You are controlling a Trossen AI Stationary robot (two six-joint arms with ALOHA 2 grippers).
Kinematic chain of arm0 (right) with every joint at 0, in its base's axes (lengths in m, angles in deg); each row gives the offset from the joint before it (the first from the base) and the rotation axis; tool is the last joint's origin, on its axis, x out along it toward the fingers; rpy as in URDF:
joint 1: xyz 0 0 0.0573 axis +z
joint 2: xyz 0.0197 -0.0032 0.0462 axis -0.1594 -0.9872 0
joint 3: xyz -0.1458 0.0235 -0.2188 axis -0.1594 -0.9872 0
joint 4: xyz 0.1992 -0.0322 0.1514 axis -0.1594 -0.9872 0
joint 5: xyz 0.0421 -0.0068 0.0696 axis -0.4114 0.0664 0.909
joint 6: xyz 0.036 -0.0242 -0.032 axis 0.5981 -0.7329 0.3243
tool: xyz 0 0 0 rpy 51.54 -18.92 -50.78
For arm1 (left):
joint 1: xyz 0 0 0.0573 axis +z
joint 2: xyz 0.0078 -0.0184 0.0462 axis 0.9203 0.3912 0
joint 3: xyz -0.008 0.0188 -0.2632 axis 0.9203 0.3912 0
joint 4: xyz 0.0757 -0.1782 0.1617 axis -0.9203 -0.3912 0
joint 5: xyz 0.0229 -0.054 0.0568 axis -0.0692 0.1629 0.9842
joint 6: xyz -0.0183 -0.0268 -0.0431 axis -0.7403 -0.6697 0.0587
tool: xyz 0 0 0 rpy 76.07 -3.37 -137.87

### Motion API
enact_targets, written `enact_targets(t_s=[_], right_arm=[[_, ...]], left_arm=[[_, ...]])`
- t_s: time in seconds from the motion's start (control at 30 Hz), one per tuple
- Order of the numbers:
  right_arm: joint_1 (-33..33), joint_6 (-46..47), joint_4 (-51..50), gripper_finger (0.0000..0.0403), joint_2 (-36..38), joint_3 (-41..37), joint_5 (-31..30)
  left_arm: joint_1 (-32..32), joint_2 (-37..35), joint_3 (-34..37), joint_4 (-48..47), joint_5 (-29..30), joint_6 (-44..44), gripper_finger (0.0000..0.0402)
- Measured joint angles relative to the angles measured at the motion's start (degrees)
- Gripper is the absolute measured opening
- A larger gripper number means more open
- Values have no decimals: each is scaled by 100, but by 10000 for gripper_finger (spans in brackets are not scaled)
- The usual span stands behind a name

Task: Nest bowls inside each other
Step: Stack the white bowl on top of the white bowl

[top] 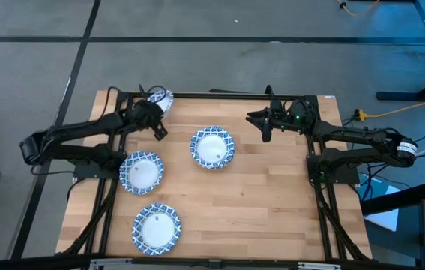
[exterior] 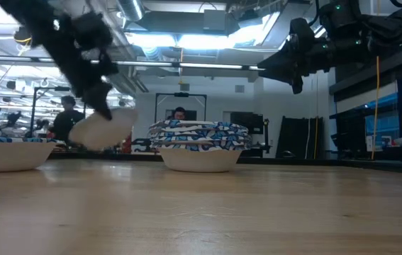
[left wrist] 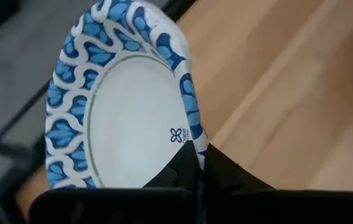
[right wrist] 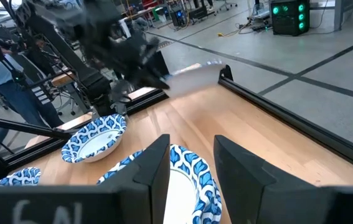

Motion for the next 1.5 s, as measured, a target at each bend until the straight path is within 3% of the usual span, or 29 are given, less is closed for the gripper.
enact_targets(t_s=[0.13,0.33,0.67,1.0,1.3,1.5], right_arm=[[0,2,-65,126,0,-1,0],[-5,-3,-192,126,0,-2,-6],[-4,-4,-592,126,0,-2,-11],[-4,4,-1584,126,0,-2,-6],[-7,7,-1641,126,0,-2,170],[-4,-1,-1625,126,0,-2,170]], left_arm=[[-543,0,-805,-603,7,241,1],[-1679,298,-1801,-778,106,287,1],[-3118,2210,-3026,-750,705,432,0],[-3881,3694,-4061,-754,569,-154,0],[-4162,4284,-4168,-778,560,-940,0],[-4161,4448,-4168,-735,537,-945,19]])
